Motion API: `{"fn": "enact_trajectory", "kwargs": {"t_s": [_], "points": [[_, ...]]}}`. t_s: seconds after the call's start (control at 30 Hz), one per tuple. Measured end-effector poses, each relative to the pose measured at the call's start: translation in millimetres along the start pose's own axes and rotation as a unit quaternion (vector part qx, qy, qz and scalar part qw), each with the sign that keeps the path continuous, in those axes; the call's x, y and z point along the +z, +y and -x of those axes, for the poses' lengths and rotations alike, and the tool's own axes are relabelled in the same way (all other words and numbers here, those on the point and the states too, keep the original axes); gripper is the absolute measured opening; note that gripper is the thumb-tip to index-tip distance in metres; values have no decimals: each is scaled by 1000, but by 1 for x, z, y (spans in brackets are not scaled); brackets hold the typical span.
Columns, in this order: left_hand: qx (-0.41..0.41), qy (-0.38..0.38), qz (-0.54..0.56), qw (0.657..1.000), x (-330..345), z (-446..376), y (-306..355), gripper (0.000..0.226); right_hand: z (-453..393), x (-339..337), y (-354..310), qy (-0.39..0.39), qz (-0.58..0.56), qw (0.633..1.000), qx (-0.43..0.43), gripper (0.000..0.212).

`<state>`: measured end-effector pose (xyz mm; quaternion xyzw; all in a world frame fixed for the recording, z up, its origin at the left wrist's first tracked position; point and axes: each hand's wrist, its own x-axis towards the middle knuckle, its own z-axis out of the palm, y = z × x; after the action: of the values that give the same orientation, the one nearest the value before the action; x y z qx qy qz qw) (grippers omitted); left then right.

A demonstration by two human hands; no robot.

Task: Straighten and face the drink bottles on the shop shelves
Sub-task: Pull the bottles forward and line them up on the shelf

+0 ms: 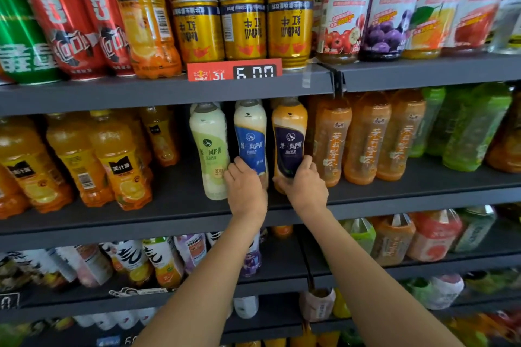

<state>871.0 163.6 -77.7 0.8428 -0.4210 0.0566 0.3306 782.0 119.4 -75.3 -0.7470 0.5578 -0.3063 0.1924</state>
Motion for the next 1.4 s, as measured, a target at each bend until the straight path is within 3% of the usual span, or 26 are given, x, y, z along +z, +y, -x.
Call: {"fn": "enact_trajectory", "kwargs": {"t_s": [0.1,0.2,0.27,0.37,0.43,0.5,0.57,0.67,0.77,0.97,1.07,1.13,1.2,1.3,1.4], "points": [[0,17,68,998,-4,4,-4,57,0,0,6,-25,-10,1000,7,61],[14,85,119,989,-7,17,-8,49,-1,-9,18,-65,-89,994,-1,60],[45,99,130,986,-5,25,-5,40,4,-19,26,-42,-122,992,-10,57],[125,65,134,981,1,31,8,39,9,-36,33,102,-142,985,-8,41],[175,25,109,978,7,32,16,44,5,-44,36,167,-115,979,32,44],[178,-21,92,980,10,34,22,47,-3,-47,39,142,-73,985,64,57],[174,-46,73,981,13,36,26,49,-12,-46,43,61,-64,994,66,66],[171,-88,42,980,16,40,28,55,-19,-40,48,-1,-35,995,93,64],[171,-116,54,977,15,41,25,58,-20,-37,53,7,-22,994,111,54],[184,-124,68,973,14,39,21,59,-17,-33,51,28,-36,992,119,55],[209,-83,101,969,8,40,12,53,-7,-32,29,115,-120,978,126,52],[242,-20,119,963,1,41,-2,48,9,-34,7,222,-171,957,74,43],[249,46,140,957,-10,40,-25,41,24,-30,-20,273,-223,936,-31,33],[215,139,163,953,-34,30,-61,36,35,-13,-63,241,-256,917,-190,20],[152,210,166,951,-60,15,-100,33,46,14,-104,157,-232,919,-276,10]]}}
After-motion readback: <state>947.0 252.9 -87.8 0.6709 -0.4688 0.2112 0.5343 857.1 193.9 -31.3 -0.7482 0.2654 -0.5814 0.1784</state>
